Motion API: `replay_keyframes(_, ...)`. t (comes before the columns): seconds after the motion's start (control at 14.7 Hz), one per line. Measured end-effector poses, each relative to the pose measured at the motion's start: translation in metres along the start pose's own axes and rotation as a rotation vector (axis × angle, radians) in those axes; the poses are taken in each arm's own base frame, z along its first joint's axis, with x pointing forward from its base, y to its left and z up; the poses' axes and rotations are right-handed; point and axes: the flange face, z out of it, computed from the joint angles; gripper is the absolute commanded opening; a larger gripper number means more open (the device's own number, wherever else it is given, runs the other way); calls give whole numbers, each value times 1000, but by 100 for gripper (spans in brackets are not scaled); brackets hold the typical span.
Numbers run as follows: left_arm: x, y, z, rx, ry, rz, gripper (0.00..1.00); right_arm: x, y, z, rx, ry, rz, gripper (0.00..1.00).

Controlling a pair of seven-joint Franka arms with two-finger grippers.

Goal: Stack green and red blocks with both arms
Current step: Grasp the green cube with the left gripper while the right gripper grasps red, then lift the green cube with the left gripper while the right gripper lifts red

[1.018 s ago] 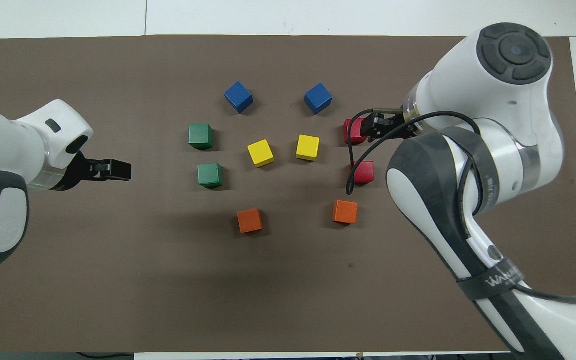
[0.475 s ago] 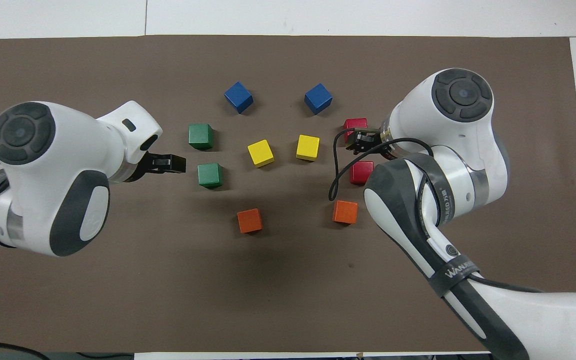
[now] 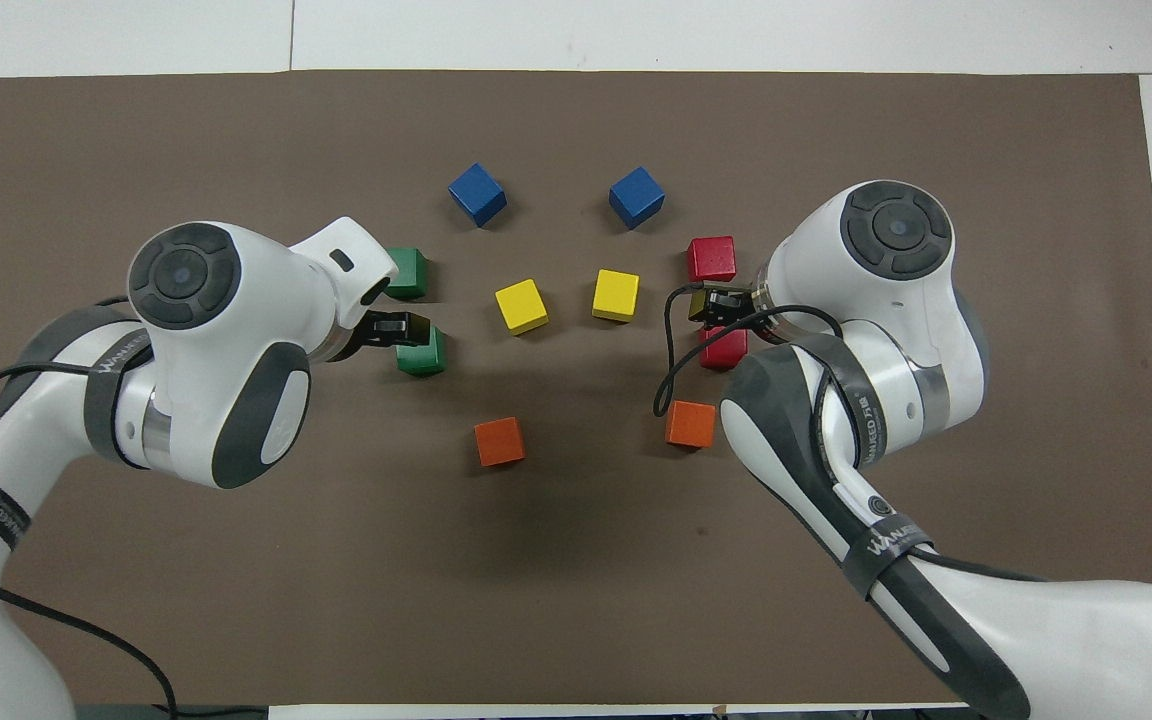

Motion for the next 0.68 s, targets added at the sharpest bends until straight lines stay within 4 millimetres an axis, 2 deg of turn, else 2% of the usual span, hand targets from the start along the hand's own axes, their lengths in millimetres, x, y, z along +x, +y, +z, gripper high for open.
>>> replay_keyframes(0.48,-2,26,49,-4,-31,7,100,-6,-3,35,18,20,-9,97)
replay_keyframes(0.68,-4,30,69,0,-56,11,100,-5,-9,51,27,27,-17,91)
